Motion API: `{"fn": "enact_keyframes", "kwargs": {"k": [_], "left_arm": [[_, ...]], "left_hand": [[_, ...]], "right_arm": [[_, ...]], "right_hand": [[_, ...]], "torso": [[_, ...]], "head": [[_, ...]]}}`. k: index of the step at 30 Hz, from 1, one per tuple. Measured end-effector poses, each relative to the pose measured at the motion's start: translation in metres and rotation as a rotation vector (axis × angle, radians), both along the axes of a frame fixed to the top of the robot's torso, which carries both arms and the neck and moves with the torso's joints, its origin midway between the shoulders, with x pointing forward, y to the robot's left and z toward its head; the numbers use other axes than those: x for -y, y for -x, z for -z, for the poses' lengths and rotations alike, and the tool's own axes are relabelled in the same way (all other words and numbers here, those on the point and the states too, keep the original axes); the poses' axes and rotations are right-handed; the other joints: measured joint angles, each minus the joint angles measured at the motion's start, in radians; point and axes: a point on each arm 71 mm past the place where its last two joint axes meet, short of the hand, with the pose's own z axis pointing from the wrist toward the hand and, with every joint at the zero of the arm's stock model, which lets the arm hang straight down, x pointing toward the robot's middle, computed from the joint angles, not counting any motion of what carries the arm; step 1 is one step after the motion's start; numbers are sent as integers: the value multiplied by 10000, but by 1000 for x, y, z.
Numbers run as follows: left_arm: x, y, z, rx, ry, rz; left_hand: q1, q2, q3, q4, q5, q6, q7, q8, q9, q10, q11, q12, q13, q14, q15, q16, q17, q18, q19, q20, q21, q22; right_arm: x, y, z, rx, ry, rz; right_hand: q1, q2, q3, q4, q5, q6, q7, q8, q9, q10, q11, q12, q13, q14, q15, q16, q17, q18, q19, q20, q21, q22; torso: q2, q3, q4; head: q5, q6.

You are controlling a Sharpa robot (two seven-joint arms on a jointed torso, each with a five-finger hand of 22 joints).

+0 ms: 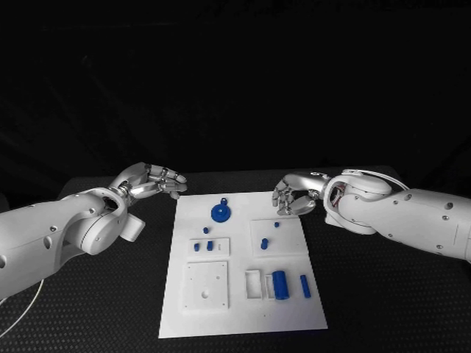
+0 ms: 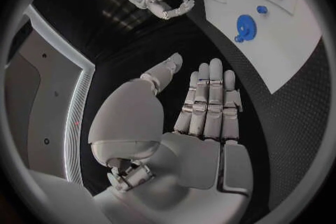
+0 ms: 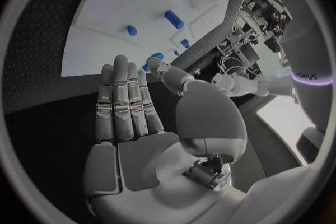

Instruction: Assemble the parts on the task board

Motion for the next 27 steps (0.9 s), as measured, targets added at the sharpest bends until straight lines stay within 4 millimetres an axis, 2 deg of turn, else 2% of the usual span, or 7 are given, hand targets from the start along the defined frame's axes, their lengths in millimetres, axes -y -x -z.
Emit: {"fn": "enact_keyframes", "kwargs": {"k": [4,7,11,12,15,20,27], "left_arm": [[0,0,0,-149,460,62],[1,1,-1,-192,669,125],[3,2,-1,-239,868,242],[4,2,-1,-249,909,274],[5,3,-1,-253,999,338],[6,3,-2,-236,1093,375],[6,3,-2,-229,1168,361]], "left_hand": [[-272,-17,-257,-16,0,-333,-41,-164,-88,-432,5,-304,-201,-450,183,-528,-61,1,-188,188,-270,-26],[-271,-18,-337,-43,0,-447,-73,-222,-152,-765,13,-323,-378,-1086,403,-1076,-207,0,-383,384,-484,-41],[-271,-18,-337,-42,0,-526,-78,-227,-193,-951,36,-323,-563,-1548,643,-1537,-367,1,-517,518,-648,-53],[-271,-18,-337,-42,0,-526,-78,-227,-195,-991,35,-323,-601,-1555,650,-1563,-373,1,-484,552,-648,-53],[-271,-18,-337,-42,0,-526,-78,-227,-207,-1006,51,-323,-650,-1514,691,-1563,-373,159,-424,611,-648,-53],[-271,-18,-337,-42,0,-560,-44,-227,-206,-1003,54,-323,-670,-1472,721,-1563,-373,160,-387,648,-691,-52],[-271,-17,-337,-43,0,-524,-6,-205,-217,-914,143,-322,-720,-1364,684,-1563,-346,159,-315,645,-731,-37]], "right_arm": [[-6,7,5,325,653,-228],[-7,9,7,566,1082,-285],[-9,11,13,752,1588,-337],[-9,12,15,761,1693,-358],[-12,15,22,808,1948,-416],[-16,14,28,1004,2241,-400],[-22,14,32,1179,2395,-427]], "right_hand": [[33,-419,260,225,-158,-51,51,-60,-84,-7,8,-290,-2,0,0,-32,16,1,16,-16,0,-1],[36,-710,440,367,-272,-70,69,-117,-130,-138,139,-501,-35,8,8,-77,28,1,15,-16,0,-1],[101,-908,537,464,-409,-106,104,-118,-186,-184,184,-650,-35,37,34,-95,50,1,16,-15,0,-2],[123,-930,581,508,-427,-106,104,-156,-197,-183,184,-711,-36,38,34,-118,62,1,15,-15,0,-2],[194,-1001,732,573,-505,-106,104,-156,-226,-183,184,-789,-36,37,34,-117,79,1,15,-15,0,-2],[294,-1101,881,641,-543,-105,104,-156,-245,-183,183,-837,-13,37,34,-117,100,2,15,-15,0,-3],[294,-1101,935,696,-543,-105,103,-156,-252,-183,183,-837,0,37,34,-154,113,2,15,-15,0,-3]], "torso": [[-33,-6,-7],[-62,-23,-6],[-91,-36,-5],[-93,-39,-3],[-93,-43,0],[-87,-43,7],[-81,-31,7]], "head": [[17,-22],[25,-57],[58,-100],[61,-107],[84,-126],[121,-152],[180,-193]]}}
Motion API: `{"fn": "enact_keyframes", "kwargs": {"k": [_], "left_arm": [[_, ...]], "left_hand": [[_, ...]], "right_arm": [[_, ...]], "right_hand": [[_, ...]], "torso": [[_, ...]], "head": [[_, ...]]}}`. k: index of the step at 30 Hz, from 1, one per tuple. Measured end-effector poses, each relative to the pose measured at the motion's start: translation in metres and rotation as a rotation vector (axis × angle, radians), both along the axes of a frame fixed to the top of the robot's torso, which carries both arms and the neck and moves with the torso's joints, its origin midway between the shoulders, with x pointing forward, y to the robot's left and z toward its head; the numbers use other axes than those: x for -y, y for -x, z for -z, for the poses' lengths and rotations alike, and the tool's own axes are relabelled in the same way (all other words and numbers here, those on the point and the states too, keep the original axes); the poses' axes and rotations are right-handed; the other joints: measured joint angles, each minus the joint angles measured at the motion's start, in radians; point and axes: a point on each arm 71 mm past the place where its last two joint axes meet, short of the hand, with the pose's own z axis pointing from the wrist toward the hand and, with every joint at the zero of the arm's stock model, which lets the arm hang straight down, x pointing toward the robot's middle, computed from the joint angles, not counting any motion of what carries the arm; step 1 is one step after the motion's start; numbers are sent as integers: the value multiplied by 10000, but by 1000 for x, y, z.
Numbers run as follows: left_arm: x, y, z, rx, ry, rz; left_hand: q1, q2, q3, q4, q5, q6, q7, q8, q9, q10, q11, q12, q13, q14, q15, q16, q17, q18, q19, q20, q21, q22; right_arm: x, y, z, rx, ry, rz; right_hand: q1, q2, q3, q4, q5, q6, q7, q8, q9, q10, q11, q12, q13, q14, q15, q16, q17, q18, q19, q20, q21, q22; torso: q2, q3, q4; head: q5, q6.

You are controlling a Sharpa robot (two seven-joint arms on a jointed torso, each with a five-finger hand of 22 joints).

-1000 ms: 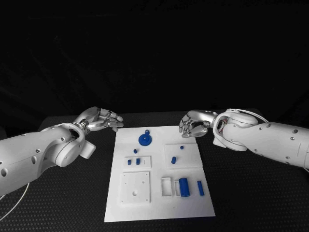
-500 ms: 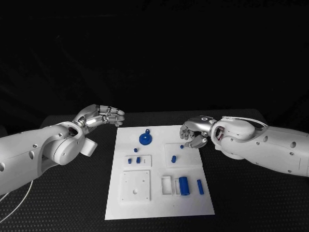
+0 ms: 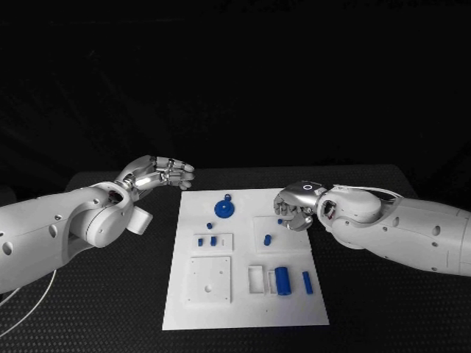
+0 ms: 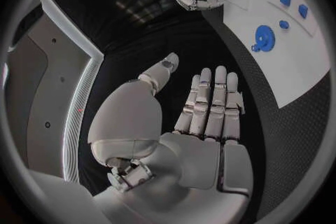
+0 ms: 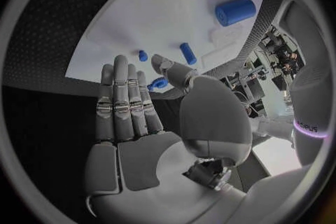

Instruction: Assemble the parts on the task board

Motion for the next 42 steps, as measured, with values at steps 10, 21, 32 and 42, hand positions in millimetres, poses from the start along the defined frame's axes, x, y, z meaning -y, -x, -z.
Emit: {"fn": "enact_keyframes", "kwargs": {"k": [10,21,32,42], "left_arm": [[2,0,0,-19,61,14],[3,1,0,-36,94,41],[3,1,0,-50,123,50],[2,1,0,-62,137,32]], "left_hand": [[-38,38,0,0,0,20,90,44,-1,111,111,1,-34,71,0,0,19,1,0,0,-38,10],[-38,38,1,1,0,73,143,55,-8,142,141,43,-46,71,0,0,30,-1,35,36,-38,21],[-38,38,-27,27,0,73,143,95,-7,178,177,43,-56,70,0,-40,39,-2,71,0,-76,30],[-38,38,-26,27,0,73,143,95,-16,178,177,43,-65,106,-35,-40,50,-3,71,0,-74,40]], "right_arm": [[-6,0,4,24,104,-105],[-10,0,17,-119,269,-95],[-12,-2,20,68,262,-98],[-12,-1,20,288,517,-207]], "right_hand": [[0,0,83,28,0,1,-1,1,-3,93,-19,-40,39,0,1,0,26,0,-1,0,0,-1],[66,149,139,-28,0,101,-102,61,-2,252,-107,-42,95,1,0,0,66,0,-1,1,0,-2],[66,341,220,-110,0,303,-160,148,-2,477,-188,-34,200,161,-55,0,149,0,145,-34,0,-2],[274,756,436,-555,0,715,-357,323,17,901,-360,-36,376,502,-216,154,336,0,443,-152,224,-3]], "torso": [[1,0,-7],[0,-12,-7],[2,5,-7],[-4,8,-13]], "head": [[26,-36],[6,-64],[78,-128],[61,-186]]}}
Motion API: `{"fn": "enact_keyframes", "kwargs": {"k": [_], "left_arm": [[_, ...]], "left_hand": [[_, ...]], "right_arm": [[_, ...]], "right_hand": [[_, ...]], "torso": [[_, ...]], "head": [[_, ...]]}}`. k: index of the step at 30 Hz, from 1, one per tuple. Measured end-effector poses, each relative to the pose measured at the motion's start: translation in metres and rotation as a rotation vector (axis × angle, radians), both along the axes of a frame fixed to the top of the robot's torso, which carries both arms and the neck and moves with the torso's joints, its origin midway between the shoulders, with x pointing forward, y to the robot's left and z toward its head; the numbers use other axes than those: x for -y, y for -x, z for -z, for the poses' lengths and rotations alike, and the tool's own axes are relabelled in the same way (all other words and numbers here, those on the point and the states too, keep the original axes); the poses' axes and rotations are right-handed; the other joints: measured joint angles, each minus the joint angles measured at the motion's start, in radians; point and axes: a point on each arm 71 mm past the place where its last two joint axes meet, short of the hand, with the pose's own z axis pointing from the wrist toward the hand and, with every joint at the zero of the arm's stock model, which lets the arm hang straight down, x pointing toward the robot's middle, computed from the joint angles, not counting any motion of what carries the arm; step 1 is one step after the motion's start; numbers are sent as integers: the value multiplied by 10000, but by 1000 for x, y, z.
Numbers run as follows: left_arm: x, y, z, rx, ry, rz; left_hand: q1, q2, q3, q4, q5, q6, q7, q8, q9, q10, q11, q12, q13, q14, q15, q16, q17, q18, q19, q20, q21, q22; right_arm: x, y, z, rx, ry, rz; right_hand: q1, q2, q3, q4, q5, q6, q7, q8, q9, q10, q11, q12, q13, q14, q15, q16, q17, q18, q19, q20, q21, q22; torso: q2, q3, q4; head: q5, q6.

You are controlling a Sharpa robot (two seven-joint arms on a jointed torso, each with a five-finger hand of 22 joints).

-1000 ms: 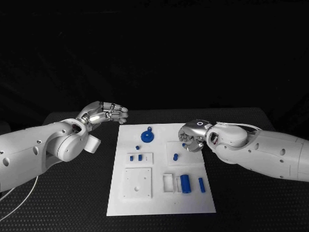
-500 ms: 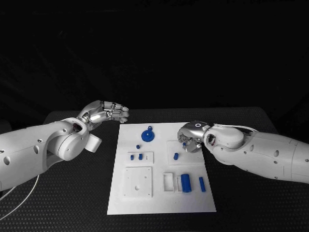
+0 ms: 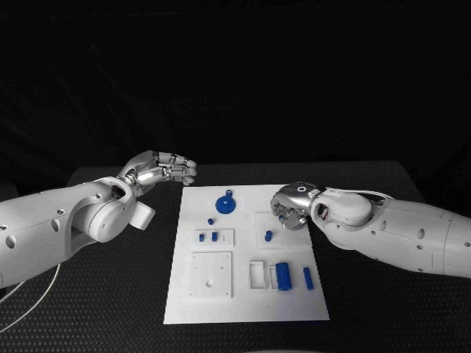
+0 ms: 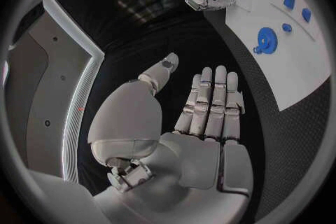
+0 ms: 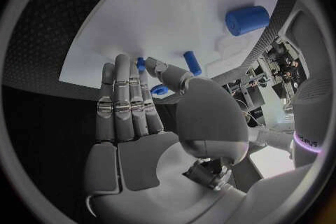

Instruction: Assemble the parts on the task board

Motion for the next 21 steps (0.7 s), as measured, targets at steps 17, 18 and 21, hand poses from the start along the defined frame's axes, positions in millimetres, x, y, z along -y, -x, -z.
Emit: {"fn": "enact_keyframes", "kwargs": {"k": [17,18,21], "left_arm": [[-1,0,0,-10,1,-11],[-1,0,0,-11,1,-11],[0,0,0,-12,5,0]], "left_hand": [[0,0,0,0,0,36,36,0,-8,35,35,0,-26,35,35,0,8,-1,-1,0,-36,8],[0,0,0,0,0,36,36,0,-8,35,35,0,-28,35,35,0,7,0,0,0,-36,8],[0,0,0,0,0,36,36,0,-8,35,35,0,-28,35,35,0,7,-1,0,0,-36,8]], "right_arm": [[-1,3,2,367,491,-173],[-1,3,2,383,506,-180],[-2,3,2,431,548,-187]], "right_hand": [[386,220,242,-369,9,628,-236,212,-21,646,-245,191,508,426,-212,273,399,-2,558,-242,326,-1],[386,220,255,-356,40,653,-253,238,-21,660,-234,203,517,427,-212,293,424,-2,600,-241,354,-1],[386,220,255,-356,40,734,-269,258,-20,713,-284,206,573,480,-255,349,497,-3,665,-277,372,-1]], "torso": [[-1,0,-1],[-1,0,0],[-1,0,-1]], "head": [[-76,-47],[-80,-48],[-92,-53]]}}
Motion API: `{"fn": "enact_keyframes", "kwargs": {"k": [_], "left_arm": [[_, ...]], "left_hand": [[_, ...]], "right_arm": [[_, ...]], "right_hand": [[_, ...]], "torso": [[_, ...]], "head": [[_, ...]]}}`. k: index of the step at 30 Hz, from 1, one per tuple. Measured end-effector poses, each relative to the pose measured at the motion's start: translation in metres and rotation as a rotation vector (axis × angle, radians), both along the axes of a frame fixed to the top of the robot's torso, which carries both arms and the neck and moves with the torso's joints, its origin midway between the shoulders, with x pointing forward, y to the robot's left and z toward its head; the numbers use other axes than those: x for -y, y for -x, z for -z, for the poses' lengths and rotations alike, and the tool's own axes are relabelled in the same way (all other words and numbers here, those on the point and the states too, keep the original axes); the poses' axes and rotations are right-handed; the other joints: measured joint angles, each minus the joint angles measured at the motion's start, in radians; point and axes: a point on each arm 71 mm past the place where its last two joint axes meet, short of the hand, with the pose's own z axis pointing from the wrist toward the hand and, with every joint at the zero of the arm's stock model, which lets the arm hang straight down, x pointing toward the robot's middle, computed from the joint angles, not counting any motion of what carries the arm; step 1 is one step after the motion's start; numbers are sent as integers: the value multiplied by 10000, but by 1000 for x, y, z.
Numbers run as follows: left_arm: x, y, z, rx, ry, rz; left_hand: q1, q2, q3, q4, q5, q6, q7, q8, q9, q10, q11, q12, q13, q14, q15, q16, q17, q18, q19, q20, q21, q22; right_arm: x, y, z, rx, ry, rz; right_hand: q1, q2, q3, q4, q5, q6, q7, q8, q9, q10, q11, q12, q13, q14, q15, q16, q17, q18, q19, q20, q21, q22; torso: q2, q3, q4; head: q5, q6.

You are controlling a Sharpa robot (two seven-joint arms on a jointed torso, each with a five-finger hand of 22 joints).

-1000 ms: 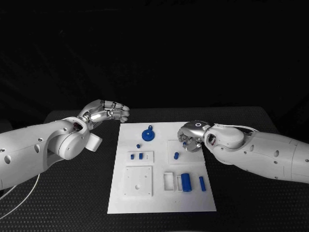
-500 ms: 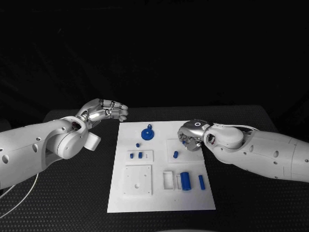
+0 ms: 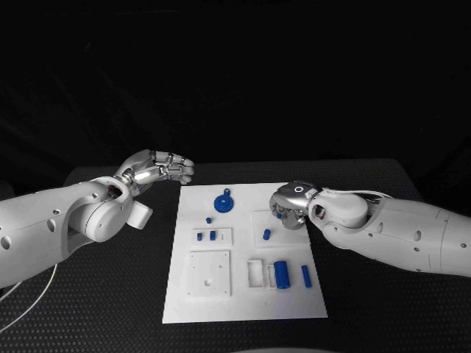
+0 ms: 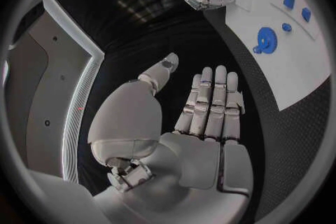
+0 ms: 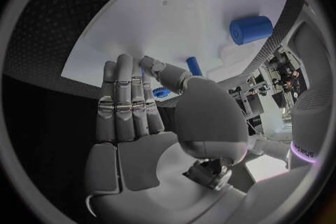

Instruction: Assemble the parts on the task board

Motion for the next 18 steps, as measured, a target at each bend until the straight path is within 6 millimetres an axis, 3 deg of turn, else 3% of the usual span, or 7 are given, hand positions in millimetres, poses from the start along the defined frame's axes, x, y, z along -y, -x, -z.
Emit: {"fn": "enact_keyframes", "kwargs": {"k": [11,18], "left_arm": [[0,0,0,-3,0,2],[0,-1,0,-5,-6,-9]], "left_hand": [[0,0,0,0,0,-35,35,0,-10,-21,22,0,-23,0,0,0,20,0,-1,0,-39,9],[0,0,0,0,0,-35,35,0,-9,-1,72,0,-33,0,0,0,19,-1,0,0,-39,18]], "right_arm": [[-1,0,1,35,-10,35],[0,0,1,-90,-186,181]], "right_hand": [[-4,-4,27,26,0,61,-7,12,9,90,-20,2,123,84,-26,82,122,-1,87,-17,44,8],[-478,-204,-8,62,1,60,11,-8,-15,55,13,-180,195,55,2,73,165,-1,80,-10,44,7]], "torso": [[0,-4,1],[0,-11,7]], "head": [[-40,-13],[-25,-17]]}}
